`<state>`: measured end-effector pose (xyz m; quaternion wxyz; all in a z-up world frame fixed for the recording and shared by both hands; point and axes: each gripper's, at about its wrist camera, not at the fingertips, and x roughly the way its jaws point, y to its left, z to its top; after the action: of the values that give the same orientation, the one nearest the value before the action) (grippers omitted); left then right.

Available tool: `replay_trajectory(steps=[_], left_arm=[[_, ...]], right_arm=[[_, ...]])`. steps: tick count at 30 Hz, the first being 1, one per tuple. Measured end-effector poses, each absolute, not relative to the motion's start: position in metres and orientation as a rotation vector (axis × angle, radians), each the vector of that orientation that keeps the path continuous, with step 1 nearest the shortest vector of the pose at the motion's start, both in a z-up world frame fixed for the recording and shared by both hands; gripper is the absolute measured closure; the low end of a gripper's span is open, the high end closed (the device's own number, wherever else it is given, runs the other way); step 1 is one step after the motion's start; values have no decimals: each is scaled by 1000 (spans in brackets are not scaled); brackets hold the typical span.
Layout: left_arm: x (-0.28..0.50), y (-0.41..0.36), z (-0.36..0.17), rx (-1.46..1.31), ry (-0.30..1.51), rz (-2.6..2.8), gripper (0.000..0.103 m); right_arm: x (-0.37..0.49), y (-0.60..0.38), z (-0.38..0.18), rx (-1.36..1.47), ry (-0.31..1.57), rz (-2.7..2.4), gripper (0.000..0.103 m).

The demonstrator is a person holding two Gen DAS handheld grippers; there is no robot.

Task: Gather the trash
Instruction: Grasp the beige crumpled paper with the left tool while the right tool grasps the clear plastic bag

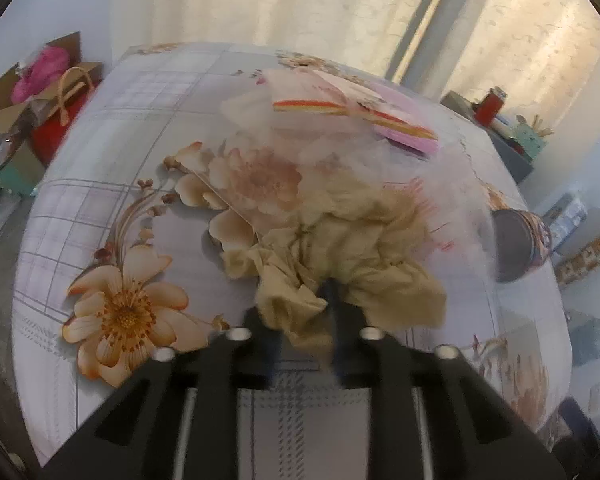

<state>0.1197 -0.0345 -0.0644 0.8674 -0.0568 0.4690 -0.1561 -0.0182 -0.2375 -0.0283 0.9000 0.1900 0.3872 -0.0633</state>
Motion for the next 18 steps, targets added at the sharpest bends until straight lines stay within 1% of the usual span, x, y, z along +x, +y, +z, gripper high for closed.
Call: replay_trajectory(steps=[2,5,8,13,18], left_arm=[[116,-29,-66,-92,974,-353,93],[109,-16,-67,-59,971,-398,96],[93,0,-66,15,959,-444,96],[66,11,-68,223,883,-446,96],[59,28,-71,219,876,-433,96]], right_arm=[[-18,-237,-28,383,802,-137,8],[-18,-237,-28,366,805,-143,8],[-17,-236,-28,342,810,-148,8],[-7,-233,-28,326,817,-114,8],[20,-220,-23,289,808,-13,8]])
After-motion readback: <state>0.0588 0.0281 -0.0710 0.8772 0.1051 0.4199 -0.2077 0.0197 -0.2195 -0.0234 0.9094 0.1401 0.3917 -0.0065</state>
